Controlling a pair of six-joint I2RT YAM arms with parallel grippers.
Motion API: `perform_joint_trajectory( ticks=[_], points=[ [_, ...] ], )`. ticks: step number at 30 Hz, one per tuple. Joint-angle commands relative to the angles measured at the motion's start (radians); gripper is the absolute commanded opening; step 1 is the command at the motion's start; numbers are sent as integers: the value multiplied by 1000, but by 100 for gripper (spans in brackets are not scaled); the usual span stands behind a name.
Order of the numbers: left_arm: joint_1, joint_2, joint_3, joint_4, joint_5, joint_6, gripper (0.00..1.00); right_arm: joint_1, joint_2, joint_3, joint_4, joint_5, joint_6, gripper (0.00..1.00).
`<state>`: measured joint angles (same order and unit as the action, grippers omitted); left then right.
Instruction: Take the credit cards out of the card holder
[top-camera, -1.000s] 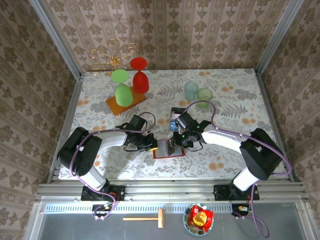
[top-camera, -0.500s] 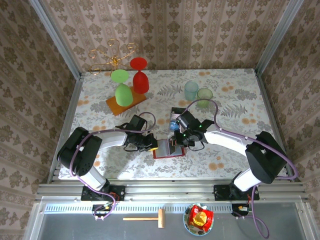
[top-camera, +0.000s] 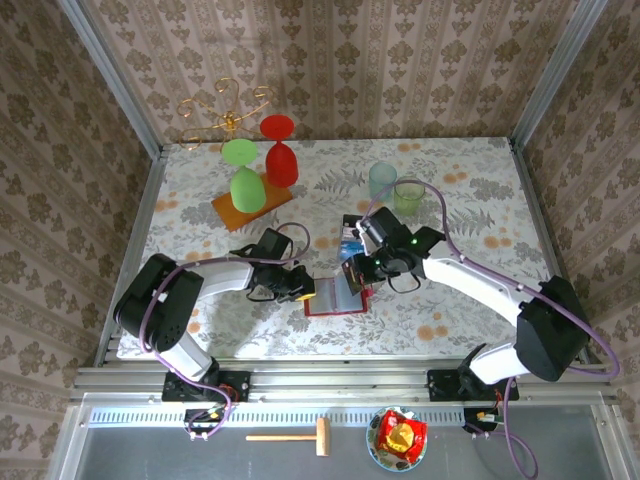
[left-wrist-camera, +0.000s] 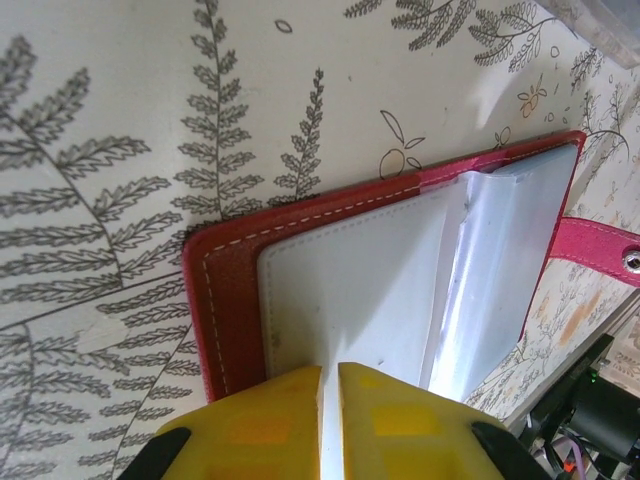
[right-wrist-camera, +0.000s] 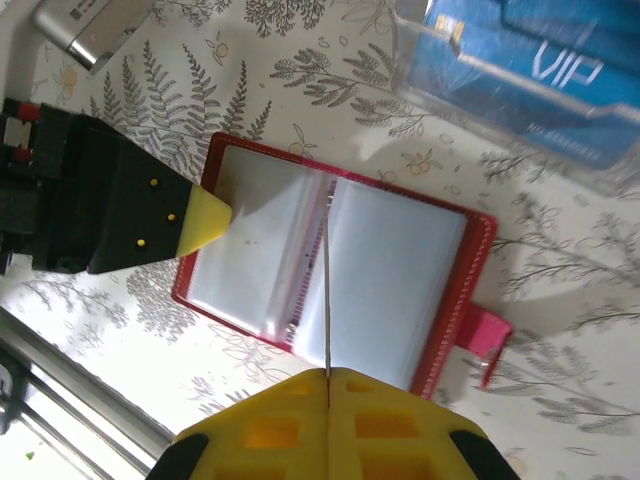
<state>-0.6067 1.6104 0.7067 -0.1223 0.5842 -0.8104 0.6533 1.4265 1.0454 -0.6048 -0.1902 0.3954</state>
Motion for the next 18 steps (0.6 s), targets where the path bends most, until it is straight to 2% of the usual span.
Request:
perform_joint_trajectory(
  ticks=[1, 5, 9, 18],
  points=[
    [10, 0, 20, -35, 11, 27, 14, -24, -21, 55, -116, 38, -240, 0],
    [12, -21, 22, -40, 7, 26, 16, -33, -54, 64, -145, 39, -489, 0],
    [13, -44, 19, -49, 0, 24, 17, -84, -45, 124, -232, 23, -698, 0],
    [15, -86, 6, -53, -17, 14, 20, -176, 38, 285, -320, 24, -985, 0]
  ],
)
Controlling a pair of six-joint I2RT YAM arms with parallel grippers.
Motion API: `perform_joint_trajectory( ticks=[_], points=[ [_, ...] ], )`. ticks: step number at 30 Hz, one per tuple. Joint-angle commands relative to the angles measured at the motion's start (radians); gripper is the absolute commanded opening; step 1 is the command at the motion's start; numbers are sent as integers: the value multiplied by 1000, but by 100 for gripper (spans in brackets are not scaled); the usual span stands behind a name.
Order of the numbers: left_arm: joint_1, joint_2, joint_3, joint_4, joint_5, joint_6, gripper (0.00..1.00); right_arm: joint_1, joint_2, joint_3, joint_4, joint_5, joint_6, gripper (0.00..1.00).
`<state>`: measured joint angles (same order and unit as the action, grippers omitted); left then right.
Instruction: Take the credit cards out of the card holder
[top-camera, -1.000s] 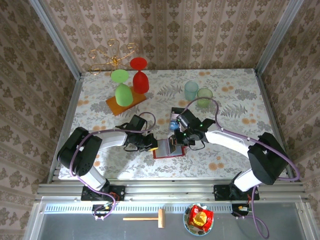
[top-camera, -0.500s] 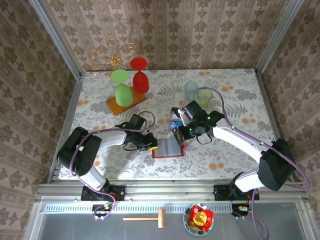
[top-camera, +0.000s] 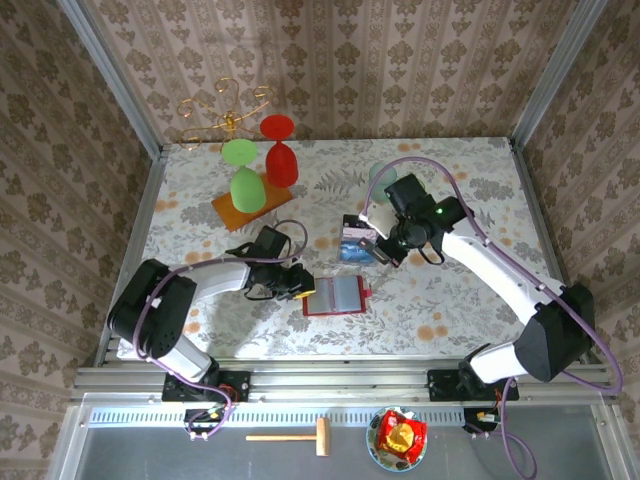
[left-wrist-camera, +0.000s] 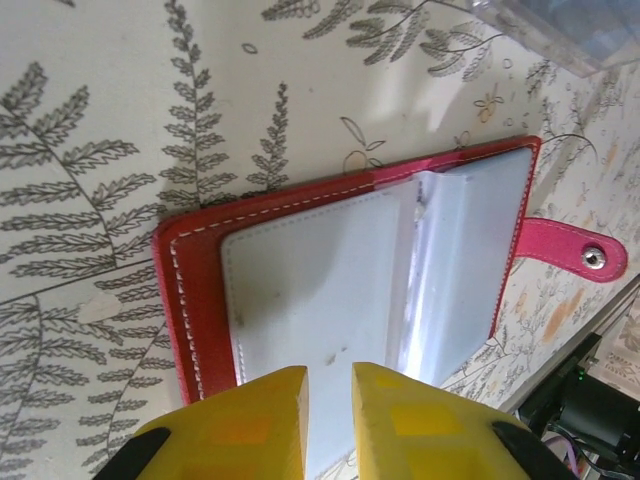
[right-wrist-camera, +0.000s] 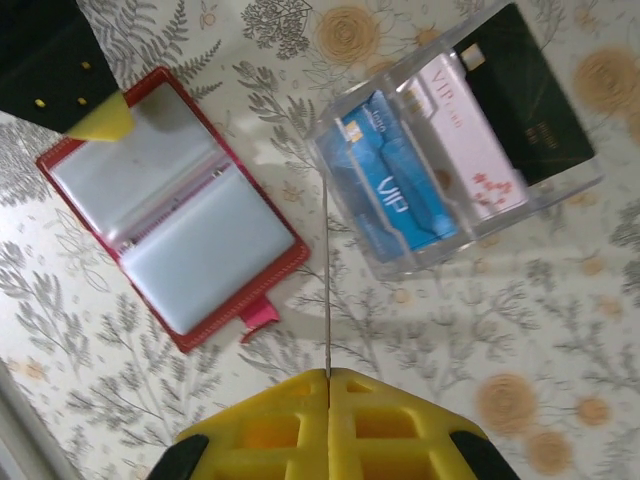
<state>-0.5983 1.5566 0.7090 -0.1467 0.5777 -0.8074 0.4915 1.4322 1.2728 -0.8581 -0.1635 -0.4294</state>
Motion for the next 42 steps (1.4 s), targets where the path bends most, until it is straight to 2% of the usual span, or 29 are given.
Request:
perform_joint_trajectory(
  ticks=[1, 14, 24, 36, 42],
  points=[
    [7, -37, 3, -29, -13, 10, 20, -17, 44, 74, -67, -4, -181, 0],
    [25, -110, -54, -34, -40, -9, 22, -50, 394, 459, -254, 29, -408, 0],
    [53, -135, -74, -54, -50, -10, 22, -74, 647, 747, -362, 40, -484, 0],
    [72, -155, -78, -68, -62, -25, 23, -108, 825, 945, -464, 26, -531, 0],
    [75, -165, -85, -79, -65, -25, 22, -116, 871, 961, -492, -3, -539, 0]
  ],
)
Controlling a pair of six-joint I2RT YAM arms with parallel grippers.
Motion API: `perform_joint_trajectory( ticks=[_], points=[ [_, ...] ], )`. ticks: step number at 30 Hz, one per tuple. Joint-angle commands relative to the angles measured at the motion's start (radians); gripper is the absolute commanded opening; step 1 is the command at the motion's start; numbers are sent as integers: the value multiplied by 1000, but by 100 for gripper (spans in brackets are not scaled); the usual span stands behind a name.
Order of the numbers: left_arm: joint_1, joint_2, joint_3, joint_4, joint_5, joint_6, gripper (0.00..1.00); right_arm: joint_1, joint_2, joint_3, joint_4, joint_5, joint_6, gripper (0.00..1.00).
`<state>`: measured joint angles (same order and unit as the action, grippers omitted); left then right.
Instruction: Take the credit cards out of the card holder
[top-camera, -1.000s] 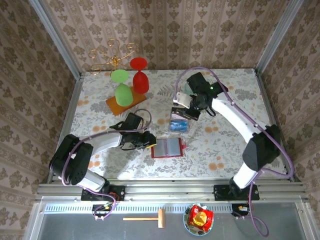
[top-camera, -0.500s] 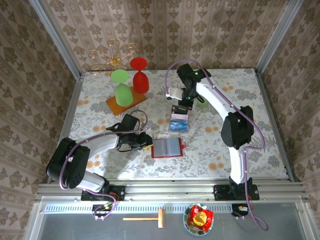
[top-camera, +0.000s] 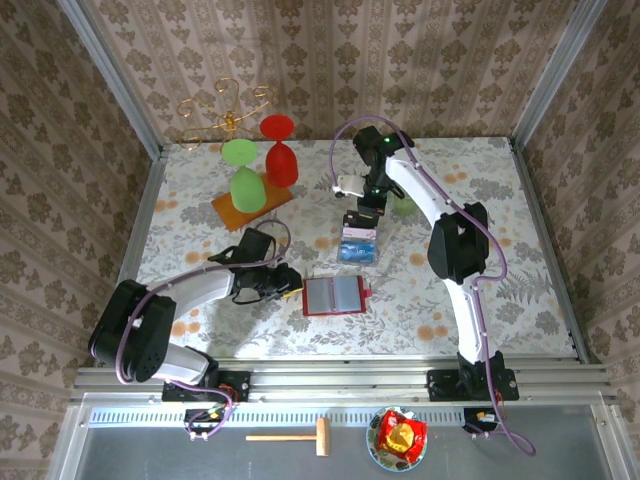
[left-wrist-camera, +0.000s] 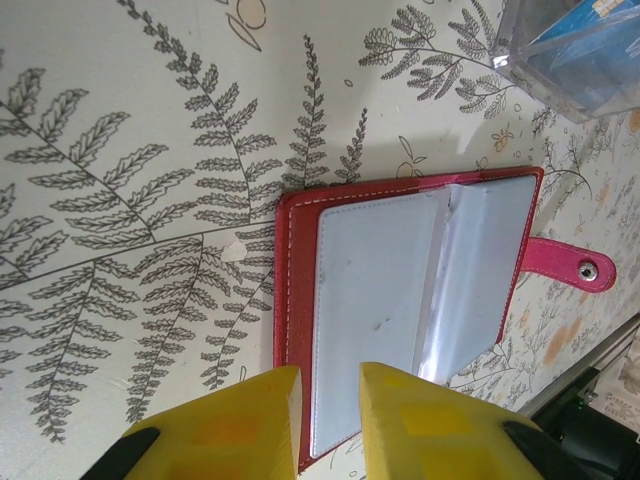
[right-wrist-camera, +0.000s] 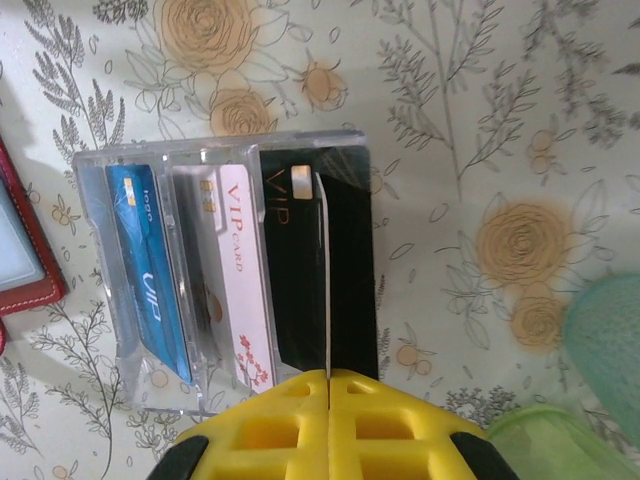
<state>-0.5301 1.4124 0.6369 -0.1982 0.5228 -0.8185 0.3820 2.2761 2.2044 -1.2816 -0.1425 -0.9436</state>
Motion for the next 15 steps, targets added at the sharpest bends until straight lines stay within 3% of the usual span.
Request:
perform_joint_trajectory(
  ticks=[1, 4, 8, 15],
  points=[
    [7, -25, -13, -31, -11, -14, 23, -9, 32, 30, -69, -32, -25, 0],
    [9, -38, -16, -40, -17, -13, 22, -8, 37, 28, -69, -52, -22, 1],
    [14, -57, -12, -74, -34, 4, 23, -20, 26, 26, -9, -7, 31, 16],
    [67, -96, 9, -140, -44, 64, 23, -45, -128, -119, 183, 19, 129, 27]
  ],
)
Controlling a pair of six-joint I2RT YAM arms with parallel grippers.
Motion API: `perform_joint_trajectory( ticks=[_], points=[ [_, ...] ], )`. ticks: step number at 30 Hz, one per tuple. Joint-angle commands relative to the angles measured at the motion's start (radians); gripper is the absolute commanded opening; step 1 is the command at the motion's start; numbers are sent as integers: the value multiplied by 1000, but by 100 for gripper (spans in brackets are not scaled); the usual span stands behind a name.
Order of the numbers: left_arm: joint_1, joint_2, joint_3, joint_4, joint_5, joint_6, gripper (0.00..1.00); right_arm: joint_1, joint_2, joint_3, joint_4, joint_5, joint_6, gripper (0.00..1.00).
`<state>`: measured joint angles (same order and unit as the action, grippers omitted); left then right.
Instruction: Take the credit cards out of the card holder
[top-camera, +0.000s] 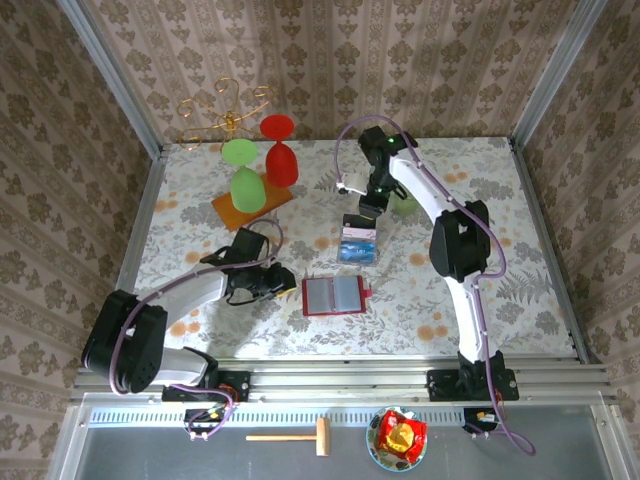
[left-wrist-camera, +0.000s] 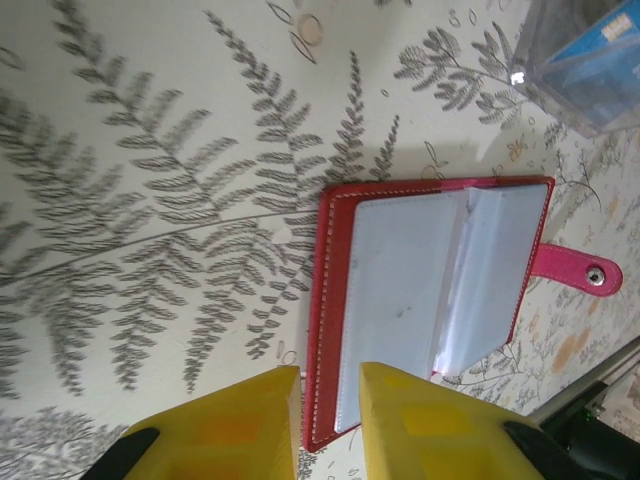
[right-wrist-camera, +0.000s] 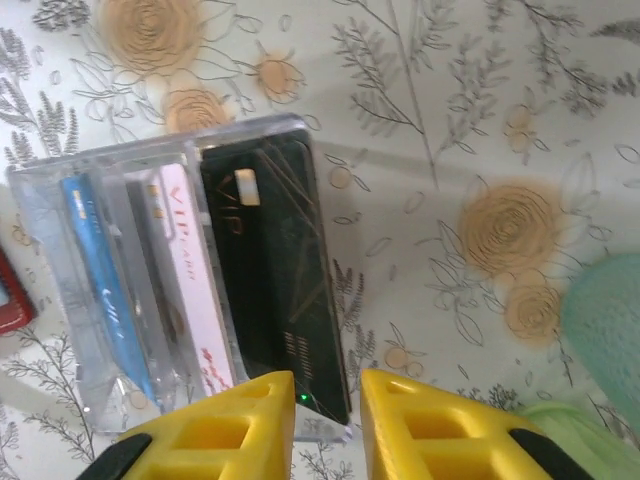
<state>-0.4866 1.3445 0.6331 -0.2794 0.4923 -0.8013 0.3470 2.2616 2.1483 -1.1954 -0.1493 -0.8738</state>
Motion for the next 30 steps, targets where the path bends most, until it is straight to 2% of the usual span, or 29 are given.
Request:
perform_joint_trajectory(
  ticks=[1, 4, 7, 9, 12, 15, 16, 17, 22, 30],
  points=[
    [23, -33, 18, -66, -15, 57, 23, -12, -149, -107, 139, 30, 77, 28],
    [85, -53, 31, -97, -32, 96, 26, -11, -265, -267, 277, 60, 137, 34],
    [122, -74, 53, -155, -85, 151, 39, -13, -378, -424, 404, 103, 214, 44],
    [144, -84, 78, -211, -136, 198, 51, -14, -457, -543, 492, 144, 270, 58],
    [181, -90, 106, -260, -201, 252, 77, -14, -565, -701, 596, 211, 343, 77],
    [223, -84, 117, -269, -233, 293, 87, -15, -660, -841, 667, 284, 395, 86],
    [237, -80, 120, -271, -241, 308, 88, -16, -683, -875, 699, 316, 414, 91],
    [251, -75, 123, -272, -256, 326, 88, -16, -715, -927, 725, 349, 435, 100],
    [310, -74, 132, -269, -420, 406, 88, -48, -824, -1159, 884, 486, 560, 100],
    [364, -141, 61, -142, -614, 507, 92, -132, -956, -1493, 1205, 461, 830, 100]
  ],
)
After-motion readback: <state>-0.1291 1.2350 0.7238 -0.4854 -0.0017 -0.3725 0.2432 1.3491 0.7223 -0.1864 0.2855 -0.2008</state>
